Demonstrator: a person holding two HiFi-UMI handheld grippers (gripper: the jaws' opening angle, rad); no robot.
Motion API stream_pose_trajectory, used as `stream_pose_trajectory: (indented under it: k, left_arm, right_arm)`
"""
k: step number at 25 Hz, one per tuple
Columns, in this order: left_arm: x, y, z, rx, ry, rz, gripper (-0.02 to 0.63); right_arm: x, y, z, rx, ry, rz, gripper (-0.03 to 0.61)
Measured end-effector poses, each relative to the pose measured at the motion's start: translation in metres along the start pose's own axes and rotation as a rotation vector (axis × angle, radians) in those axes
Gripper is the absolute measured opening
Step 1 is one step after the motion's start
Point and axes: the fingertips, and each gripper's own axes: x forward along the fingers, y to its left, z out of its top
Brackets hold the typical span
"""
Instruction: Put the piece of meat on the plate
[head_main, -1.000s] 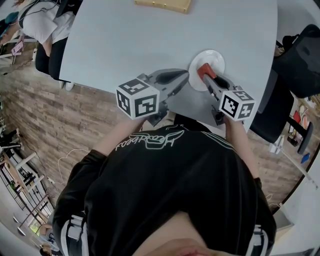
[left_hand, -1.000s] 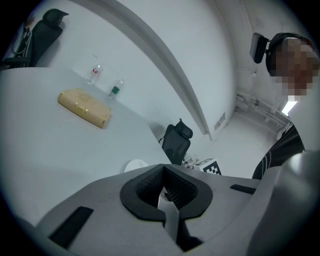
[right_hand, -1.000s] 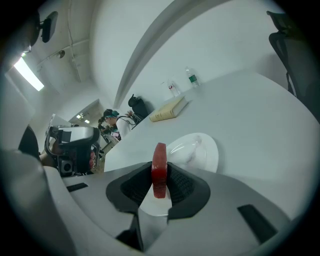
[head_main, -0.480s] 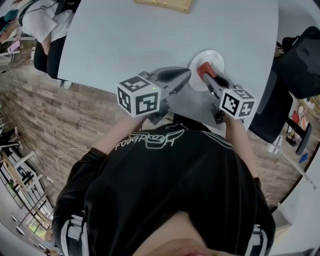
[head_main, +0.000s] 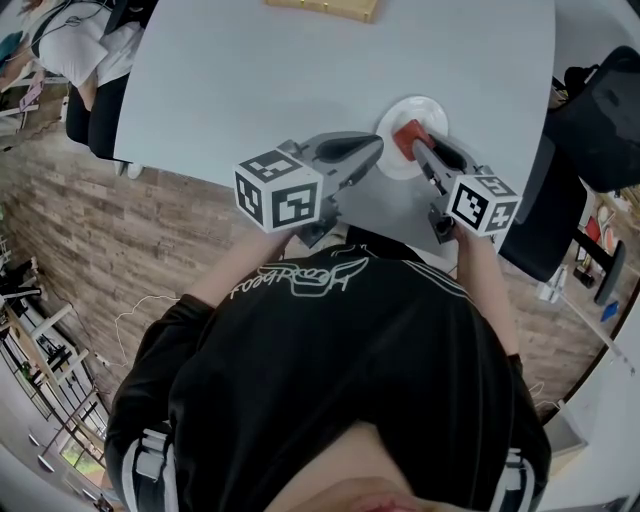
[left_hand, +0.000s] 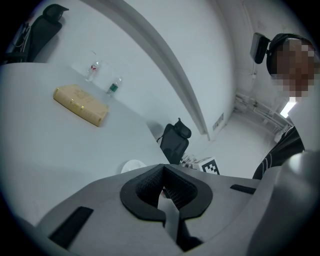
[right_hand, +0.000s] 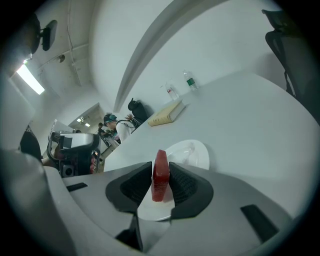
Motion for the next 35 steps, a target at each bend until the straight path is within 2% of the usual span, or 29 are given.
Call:
stream_pose_trajectory:
  k: [6,20,35]
  left_arm:
    - [0.002,0.002,0.0,0.003,0.002,0.006,0.008]
    - [0.003,0.007,-0.002,-0.006,0.002,0.035,0.006]
    - [0.004,-0.001,-0.001,0.014,0.009,0.024,0.006]
  right_arm:
    - [-0.002,-0.007,0.0,-0.006,-0.012,-0.016,0.089]
    - [-0.012,-0.012,-0.009,-0.063,-0.002,-0.042,0.175]
    - [-0.028,-0.004,0.0,-0.094,-0.073,-0.051,0.181]
